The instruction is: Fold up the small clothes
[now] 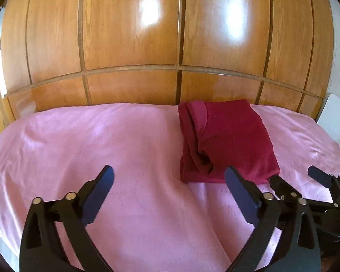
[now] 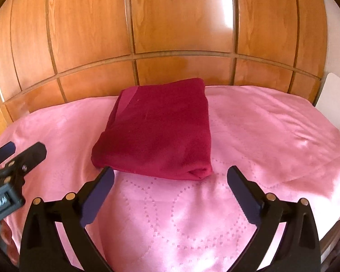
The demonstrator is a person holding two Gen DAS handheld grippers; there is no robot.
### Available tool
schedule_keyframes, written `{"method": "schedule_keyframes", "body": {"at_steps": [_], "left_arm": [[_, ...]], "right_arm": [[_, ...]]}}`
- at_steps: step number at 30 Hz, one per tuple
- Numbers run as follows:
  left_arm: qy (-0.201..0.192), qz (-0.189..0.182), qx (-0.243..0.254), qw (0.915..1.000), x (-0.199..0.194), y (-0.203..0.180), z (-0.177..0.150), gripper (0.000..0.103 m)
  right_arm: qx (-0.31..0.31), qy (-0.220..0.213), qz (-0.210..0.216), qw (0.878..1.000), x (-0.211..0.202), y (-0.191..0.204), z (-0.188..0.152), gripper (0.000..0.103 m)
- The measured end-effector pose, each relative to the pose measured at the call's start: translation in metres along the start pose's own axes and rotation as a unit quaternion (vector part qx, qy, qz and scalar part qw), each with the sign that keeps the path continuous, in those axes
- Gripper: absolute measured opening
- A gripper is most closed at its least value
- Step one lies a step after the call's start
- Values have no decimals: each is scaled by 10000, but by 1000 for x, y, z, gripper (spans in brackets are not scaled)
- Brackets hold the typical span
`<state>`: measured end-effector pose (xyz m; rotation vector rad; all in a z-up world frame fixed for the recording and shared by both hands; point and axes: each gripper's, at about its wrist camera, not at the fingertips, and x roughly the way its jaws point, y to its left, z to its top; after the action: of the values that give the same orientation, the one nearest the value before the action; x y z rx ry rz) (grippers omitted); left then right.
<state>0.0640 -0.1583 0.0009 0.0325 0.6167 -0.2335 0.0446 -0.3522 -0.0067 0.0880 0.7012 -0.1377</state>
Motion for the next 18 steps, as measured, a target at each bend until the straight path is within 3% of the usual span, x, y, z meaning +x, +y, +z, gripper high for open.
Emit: {"method": "schedule_keyframes", "body": {"at_steps": [18], "left_arm": [[-7,147,26,9999,-8,-1,-10,99]], "right_arm": [[-21,-50,-113,9999,-6,-4,-1,100]]}}
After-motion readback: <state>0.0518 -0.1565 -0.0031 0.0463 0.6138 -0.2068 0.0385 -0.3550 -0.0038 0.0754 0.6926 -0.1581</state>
